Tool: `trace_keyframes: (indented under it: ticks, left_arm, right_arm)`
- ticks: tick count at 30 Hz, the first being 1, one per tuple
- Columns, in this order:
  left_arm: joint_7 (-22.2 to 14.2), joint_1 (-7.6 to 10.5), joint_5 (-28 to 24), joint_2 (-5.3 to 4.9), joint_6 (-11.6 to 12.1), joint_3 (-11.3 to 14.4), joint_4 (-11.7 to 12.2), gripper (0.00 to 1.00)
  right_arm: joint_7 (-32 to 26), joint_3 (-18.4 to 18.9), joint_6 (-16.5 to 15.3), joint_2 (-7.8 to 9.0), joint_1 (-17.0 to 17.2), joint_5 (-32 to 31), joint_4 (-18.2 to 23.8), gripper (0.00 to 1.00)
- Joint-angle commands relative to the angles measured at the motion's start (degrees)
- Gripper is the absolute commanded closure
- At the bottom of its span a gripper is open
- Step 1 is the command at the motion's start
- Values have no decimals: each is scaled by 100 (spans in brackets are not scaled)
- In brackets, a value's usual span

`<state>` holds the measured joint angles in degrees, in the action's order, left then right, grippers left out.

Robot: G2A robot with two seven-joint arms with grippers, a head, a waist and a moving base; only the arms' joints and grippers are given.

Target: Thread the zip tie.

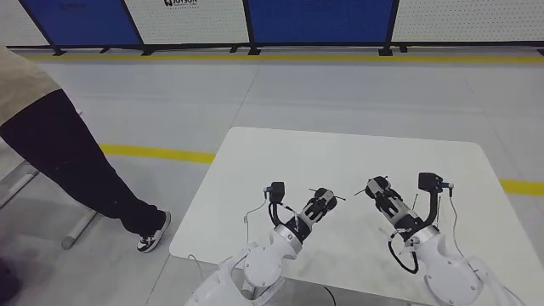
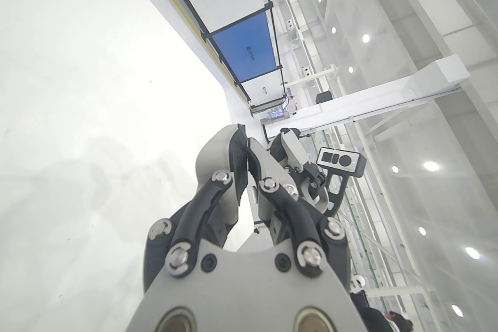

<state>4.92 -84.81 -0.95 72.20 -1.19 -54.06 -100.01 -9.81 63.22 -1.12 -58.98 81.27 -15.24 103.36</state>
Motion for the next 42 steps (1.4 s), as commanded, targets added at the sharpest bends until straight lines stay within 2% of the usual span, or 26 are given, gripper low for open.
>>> trace_keyframes:
  ticks: [1, 5, 16, 23, 34, 37, 42]
  left_arm:
    - [174, 14, 70, 13, -3, -1, 19, 100]
    - [494, 77, 132, 77, 29, 133, 87, 100]
    - [497, 84, 112, 82, 43, 143, 98, 100]
    - [497, 84, 112, 82, 43, 143, 98, 100]
    - [497, 84, 112, 82, 43, 143, 98, 100]
    - [497, 84, 112, 82, 43, 143, 98, 100]
    - [497, 84, 112, 82, 43, 143, 98, 100]
  right_arm:
    - [52, -40, 0, -19, 16, -32, 8, 100]
    - [280, -227, 83, -89, 4, -257, 10, 100]
    - [299, -248, 92, -101, -1, -311, -2, 100]
    - [775, -497, 95, -241, -60, -292, -142, 100]
    - [775, -497, 95, -241, -60, -292, -142, 100]
    - [981, -477, 199, -256, -28, -612, -99, 100]
    - [1105, -510, 272, -308, 42, -765, -65, 100]
